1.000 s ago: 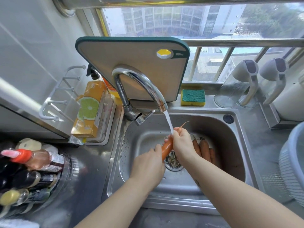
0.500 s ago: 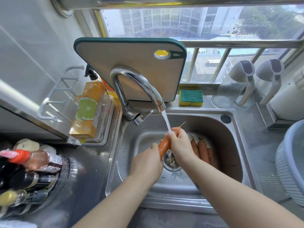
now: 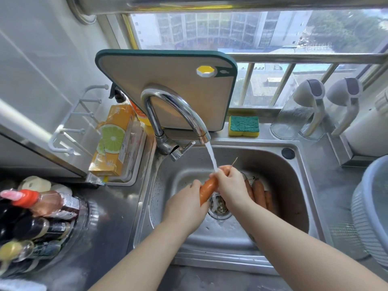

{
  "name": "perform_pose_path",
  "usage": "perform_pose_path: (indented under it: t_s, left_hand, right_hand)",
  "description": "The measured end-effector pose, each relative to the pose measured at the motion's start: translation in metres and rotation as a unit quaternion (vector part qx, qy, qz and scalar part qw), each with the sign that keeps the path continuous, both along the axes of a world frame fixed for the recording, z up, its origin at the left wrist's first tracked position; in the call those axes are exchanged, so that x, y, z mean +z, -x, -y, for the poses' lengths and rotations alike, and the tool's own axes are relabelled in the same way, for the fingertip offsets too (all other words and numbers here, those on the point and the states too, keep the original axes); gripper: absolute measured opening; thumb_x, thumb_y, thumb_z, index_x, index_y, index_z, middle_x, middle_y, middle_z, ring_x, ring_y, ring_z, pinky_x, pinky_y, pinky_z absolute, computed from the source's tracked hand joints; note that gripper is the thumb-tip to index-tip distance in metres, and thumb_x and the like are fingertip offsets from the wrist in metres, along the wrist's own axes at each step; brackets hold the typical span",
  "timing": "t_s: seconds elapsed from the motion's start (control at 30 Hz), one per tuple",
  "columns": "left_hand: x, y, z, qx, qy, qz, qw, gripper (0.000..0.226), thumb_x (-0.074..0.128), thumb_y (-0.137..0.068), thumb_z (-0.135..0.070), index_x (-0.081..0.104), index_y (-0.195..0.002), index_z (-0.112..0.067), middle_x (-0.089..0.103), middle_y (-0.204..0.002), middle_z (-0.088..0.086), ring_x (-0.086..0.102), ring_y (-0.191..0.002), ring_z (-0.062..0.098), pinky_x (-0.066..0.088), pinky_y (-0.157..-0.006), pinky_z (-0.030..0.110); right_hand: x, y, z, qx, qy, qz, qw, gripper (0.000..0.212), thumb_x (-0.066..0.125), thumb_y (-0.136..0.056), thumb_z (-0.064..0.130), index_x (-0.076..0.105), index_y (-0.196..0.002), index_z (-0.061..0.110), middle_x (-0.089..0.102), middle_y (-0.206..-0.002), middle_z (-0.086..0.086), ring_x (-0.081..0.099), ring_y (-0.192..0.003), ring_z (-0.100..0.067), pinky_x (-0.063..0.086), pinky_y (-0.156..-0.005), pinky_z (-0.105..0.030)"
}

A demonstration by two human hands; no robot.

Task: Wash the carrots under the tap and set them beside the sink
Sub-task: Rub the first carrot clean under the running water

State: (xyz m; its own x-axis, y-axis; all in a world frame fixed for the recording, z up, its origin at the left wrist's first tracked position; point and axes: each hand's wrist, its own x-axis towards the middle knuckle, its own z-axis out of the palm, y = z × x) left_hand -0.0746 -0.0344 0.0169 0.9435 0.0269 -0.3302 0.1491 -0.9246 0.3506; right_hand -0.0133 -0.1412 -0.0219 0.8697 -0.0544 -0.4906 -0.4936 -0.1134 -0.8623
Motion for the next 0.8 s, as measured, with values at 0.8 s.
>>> perform_pose_path:
  t_s: [0.8]
  left_hand:
    - [-0.015, -0.001, -0.002, 0.004, 0.065, 0.038, 0.997, 0.033, 0.041, -0.095, -0.046, 0.04, -0.12, -0.024, 0.051, -0.109, -0.006, 0.062, -0.083, 0.019, 0.047, -0.069, 0.035]
  right_hand:
    - [0.032, -0.005, 0.028, 0.07, -0.223, -0.027, 0.972, 0.027, 0.042, -0.101, 0.024, 0.059, -0.087, 0.008, 0.07, -0.085, -0.011, 0.068, -0.074, -0.018, 0.057, -0.066, -0.026]
